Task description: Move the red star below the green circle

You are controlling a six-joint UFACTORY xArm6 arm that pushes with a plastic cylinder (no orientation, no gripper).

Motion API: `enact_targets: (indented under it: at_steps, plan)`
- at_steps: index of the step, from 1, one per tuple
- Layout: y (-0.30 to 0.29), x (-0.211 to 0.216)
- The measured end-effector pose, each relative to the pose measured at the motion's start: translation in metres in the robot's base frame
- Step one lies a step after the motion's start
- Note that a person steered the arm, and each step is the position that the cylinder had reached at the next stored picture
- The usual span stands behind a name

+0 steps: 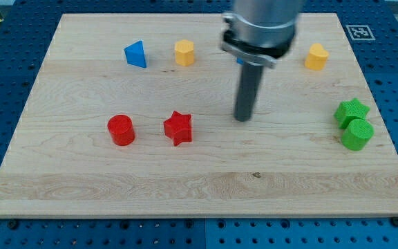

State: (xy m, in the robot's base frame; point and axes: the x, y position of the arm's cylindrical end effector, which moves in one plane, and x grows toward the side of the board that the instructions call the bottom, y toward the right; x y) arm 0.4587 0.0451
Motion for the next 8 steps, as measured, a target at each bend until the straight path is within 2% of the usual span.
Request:
enact_targets:
  at_steps: [1, 2, 4, 6, 7, 8]
  plan:
    - [-0.064, -0.011]
    - [-0.102, 0.005]
    - [-0.101, 0.041]
    - [-0.159, 0.048]
    - [-0.134, 0.061]
    - [-0.056, 0.067]
